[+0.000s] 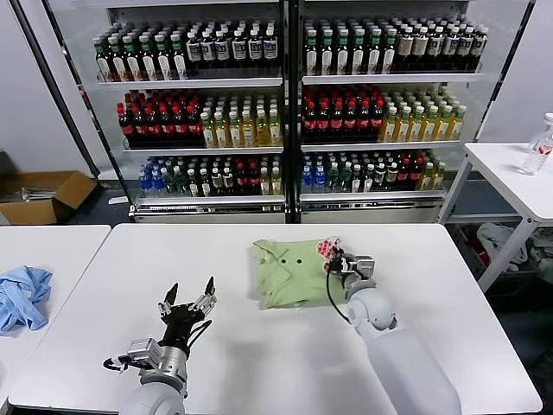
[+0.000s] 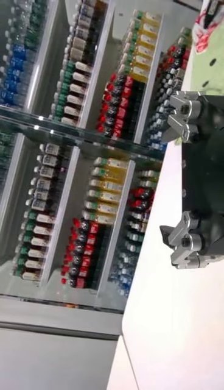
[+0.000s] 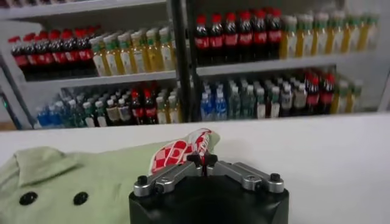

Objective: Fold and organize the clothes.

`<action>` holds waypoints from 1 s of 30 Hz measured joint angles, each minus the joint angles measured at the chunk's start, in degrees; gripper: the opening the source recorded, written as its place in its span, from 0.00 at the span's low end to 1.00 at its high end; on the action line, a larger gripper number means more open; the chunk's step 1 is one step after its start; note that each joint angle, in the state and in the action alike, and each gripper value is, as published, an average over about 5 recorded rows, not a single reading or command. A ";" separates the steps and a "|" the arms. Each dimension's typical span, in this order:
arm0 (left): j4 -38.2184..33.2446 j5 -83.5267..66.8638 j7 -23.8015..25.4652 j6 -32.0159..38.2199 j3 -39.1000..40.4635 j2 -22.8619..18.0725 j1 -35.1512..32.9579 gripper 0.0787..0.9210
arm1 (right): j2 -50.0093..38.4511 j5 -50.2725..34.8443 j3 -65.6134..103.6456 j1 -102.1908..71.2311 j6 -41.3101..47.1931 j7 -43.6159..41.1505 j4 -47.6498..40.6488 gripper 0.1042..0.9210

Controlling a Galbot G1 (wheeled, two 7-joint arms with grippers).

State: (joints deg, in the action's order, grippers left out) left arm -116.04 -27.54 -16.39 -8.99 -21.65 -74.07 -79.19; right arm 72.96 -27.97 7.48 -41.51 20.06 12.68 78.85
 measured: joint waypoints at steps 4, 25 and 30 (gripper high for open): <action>-0.20 0.67 0.08 0.07 0.21 0.14 -0.16 0.88 | -2.16 4.85 0.19 1.27 -1.22 -3.51 -2.42 0.01; -3.47 6.16 1.72 1.84 1.81 -0.55 -3.14 0.88 | -6.93 15.31 12.38 -17.93 -8.21 -4.11 16.15 0.64; -4.59 7.18 1.95 2.03 1.73 -0.83 -4.56 0.88 | -6.73 14.86 17.75 -28.16 -8.59 -4.11 25.41 0.80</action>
State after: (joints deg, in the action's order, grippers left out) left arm -120.62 -20.36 -14.44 -6.96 -19.91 -74.89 -83.75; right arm 66.24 -13.11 25.23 -69.67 11.47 8.57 104.26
